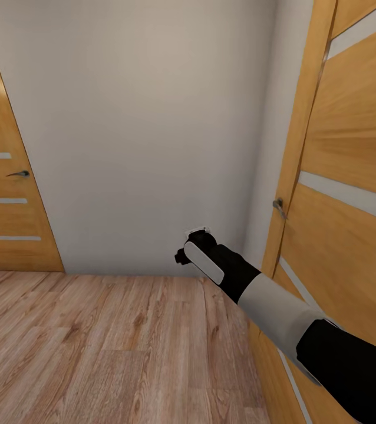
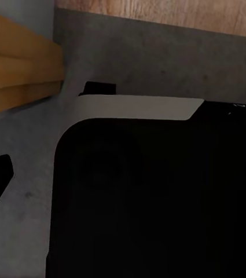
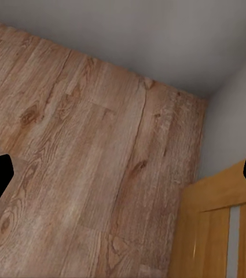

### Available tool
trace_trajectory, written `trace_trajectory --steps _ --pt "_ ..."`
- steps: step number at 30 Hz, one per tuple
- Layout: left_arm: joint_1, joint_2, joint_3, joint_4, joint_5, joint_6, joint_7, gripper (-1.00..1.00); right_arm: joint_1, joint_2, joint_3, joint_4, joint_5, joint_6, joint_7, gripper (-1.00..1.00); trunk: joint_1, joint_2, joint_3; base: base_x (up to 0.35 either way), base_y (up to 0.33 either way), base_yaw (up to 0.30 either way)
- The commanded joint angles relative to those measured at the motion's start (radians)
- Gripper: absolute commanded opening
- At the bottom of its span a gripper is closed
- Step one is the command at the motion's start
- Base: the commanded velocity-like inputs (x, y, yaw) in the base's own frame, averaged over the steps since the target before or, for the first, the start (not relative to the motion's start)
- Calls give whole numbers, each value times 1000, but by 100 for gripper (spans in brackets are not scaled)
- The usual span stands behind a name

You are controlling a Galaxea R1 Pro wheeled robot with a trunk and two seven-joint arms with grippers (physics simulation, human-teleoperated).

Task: Move the two storage containers from the living room to the garage. In the garage, place one container on the floor and stack the other container on top of it (either order is fine).

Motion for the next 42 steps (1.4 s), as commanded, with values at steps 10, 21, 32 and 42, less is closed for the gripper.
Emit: trace_trajectory --steps 10,21,32,42 --pt "-1 3 -1 0 9 0 -7 100 -1 0 2 1 -12 -2 -10 100 0 -1 -1 172 0 0" --pt "0 1 0 0 9 0 -6 100 -1 0 3 1 -12 0 -9 100 0 -1 -1 156 0 0" --pt "0 4 0 0 9 0 -8 100 -1 0 3 1 -13 0 -9 100 0 -1 -1 131 0 0" --pt "-1 2 0 0 10 0 -8 100 -1 0 2 0 -10 -6 -10 100 0 -1 -1 127 0 0"
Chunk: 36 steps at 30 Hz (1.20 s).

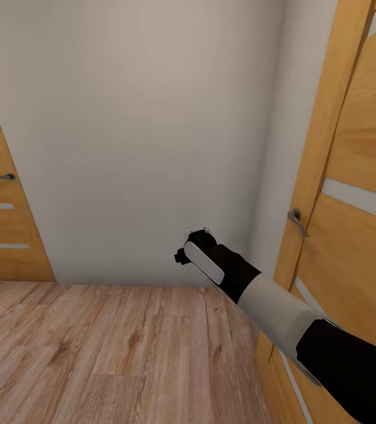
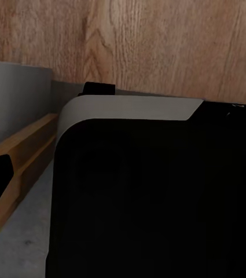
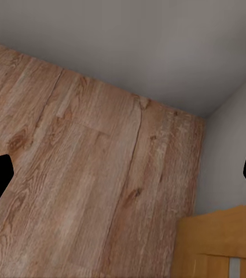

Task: Move the two storage containers from the living room to the garage. In the garage, place one container on the floor and stack the other container on top of it (either order is fine).

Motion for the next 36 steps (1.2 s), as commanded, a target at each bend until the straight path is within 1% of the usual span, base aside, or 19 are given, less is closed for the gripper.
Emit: trace_trajectory --steps 1,5,16,20,32,36 --pt "0 0 0 0 10 0 0 100 -1 0 2 -1 -10 0 -10 100 0 -1 -1 13 0 15" --pt "0 -1 0 0 10 0 0 100 -1 0 2 -1 -11 1 -11 100 0 -1 -1 6 0 138" --pt "0 -1 0 0 10 0 2 100 -1 0 2 0 -11 4 -10 100 0 -1 -1 1 0 241" --pt "0 -1 0 0 9 0 0 100 -1 0 2 1 -12 3 -9 100 0 -1 -1 86 -61 53" --pt "0 -1 0 0 9 0 0 100 -1 0 2 1 -13 1 -9 100 0 -1 -1 212 -153 4" --pt "0 -1 0 0 10 0 1 100 -1 0 2 1 -14 0 -9 100 0 -1 -1 78 -41 0"
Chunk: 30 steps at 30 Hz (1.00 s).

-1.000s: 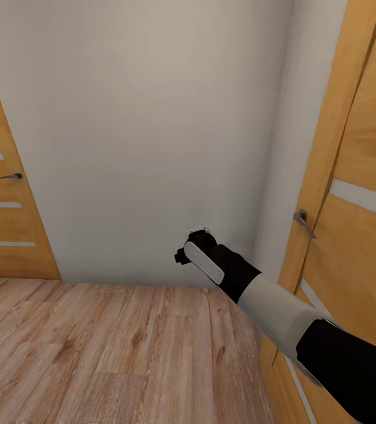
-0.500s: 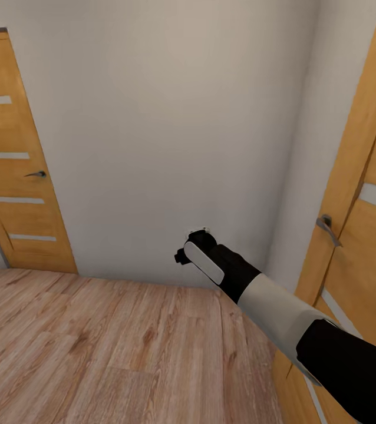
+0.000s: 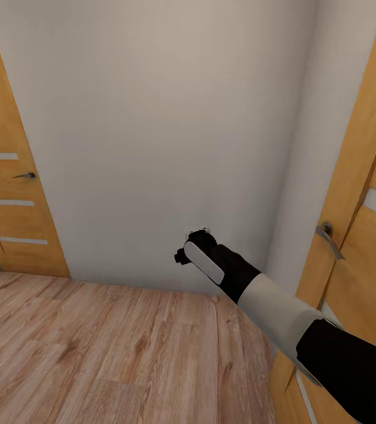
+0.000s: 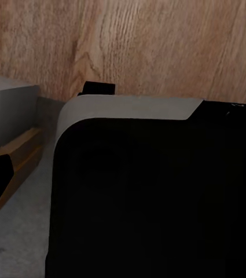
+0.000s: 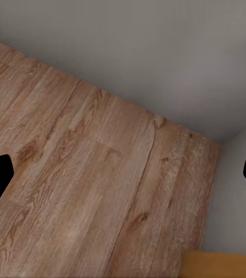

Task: Move the two storage containers from the living room to the garage. In the garage, place one container on the floor and stack the other container on top of it (either order is fine).

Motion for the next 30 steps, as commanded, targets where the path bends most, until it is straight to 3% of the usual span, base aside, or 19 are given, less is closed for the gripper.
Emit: trace_trajectory --steps 1,9,25,30 --pt "-1 0 0 -1 10 0 1 100 -1 0 2 0 -10 1 -10 100 0 -1 -1 21 -11 0" --pt "-1 2 0 -1 11 0 -2 100 -1 0 2 0 -13 1 -10 100 0 -1 -1 59 -3 0" --pt "0 3 0 -1 11 0 -3 100 -1 0 3 3 -13 0 -9 100 0 -1 -1 284 0 1" --pt "-1 3 0 -1 11 0 -2 100 -1 0 4 5 -15 -1 -9 100 0 -1 -1 31 0 218"
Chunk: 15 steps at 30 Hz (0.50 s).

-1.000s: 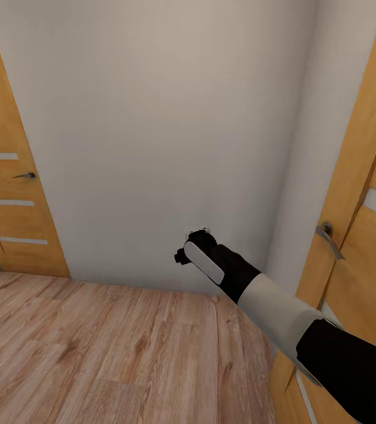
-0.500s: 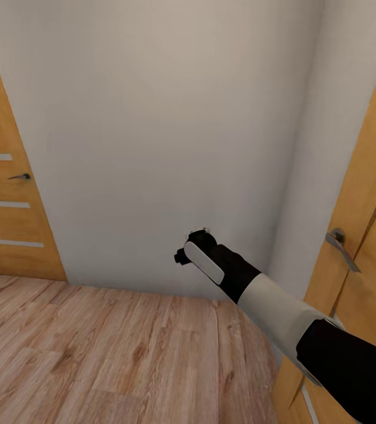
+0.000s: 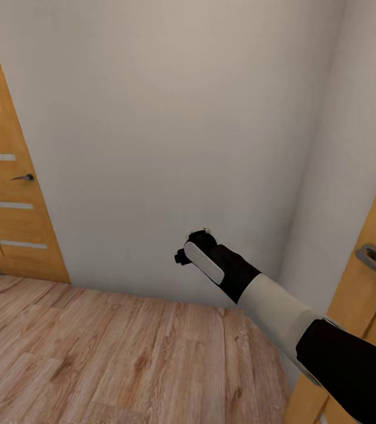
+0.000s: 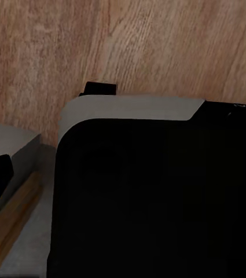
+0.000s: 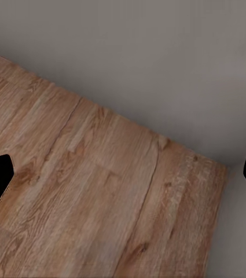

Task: Move the two storage containers from the living room to the garage. In the garage, place one container on the floor and stack the other container on top of it (either order is fine).

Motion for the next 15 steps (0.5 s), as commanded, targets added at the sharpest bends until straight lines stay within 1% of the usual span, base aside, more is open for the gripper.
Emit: trace_trajectory --steps 1,15 --pt "0 0 0 0 10 0 0 100 -1 0 2 0 -9 1 -9 100 0 -1 -1 4 0 289" --pt "0 0 0 0 10 0 0 100 -1 0 2 0 -11 2 -7 100 0 -1 -1 1 0 298"
